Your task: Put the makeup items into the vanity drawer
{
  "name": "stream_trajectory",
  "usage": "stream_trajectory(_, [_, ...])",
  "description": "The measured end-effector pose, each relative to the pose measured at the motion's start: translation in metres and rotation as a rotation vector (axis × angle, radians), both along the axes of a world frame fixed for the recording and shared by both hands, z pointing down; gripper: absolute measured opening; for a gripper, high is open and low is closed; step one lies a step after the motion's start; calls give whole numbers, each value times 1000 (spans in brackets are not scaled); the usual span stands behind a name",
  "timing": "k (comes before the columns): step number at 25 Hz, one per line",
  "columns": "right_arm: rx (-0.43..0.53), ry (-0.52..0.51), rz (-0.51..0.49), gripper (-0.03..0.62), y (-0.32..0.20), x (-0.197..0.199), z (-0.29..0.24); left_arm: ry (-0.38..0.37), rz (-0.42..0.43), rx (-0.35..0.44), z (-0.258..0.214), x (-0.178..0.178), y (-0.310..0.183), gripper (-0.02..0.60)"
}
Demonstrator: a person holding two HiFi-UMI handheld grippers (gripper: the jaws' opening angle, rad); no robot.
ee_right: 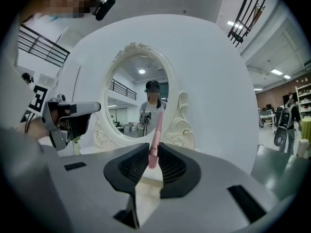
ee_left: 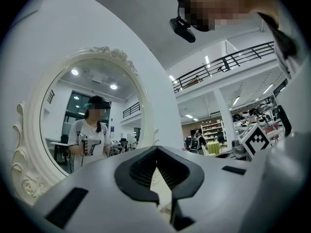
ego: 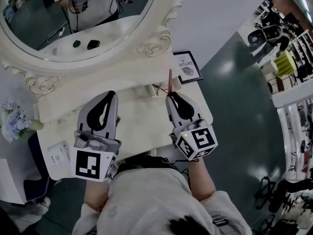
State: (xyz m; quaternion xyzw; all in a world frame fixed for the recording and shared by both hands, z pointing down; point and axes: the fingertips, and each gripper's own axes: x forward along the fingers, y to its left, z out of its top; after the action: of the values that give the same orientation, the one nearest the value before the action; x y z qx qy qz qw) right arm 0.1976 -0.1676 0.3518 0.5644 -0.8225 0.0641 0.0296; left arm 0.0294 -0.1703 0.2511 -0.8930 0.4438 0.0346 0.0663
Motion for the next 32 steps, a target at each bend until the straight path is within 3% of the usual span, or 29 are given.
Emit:
stream_trajectory(4, [-22,27,-41,64,-8,12,9,-1,-31,-14,4,9,-1,14])
stream_trajectory(8, [-44,63,-87,64,-16,22,19,-79,-41,-62,23,16,2,14])
stream_trajectory(32, [-214,425,-429,64,-52,43,107,-88,-207,-119,46,24,-6,14])
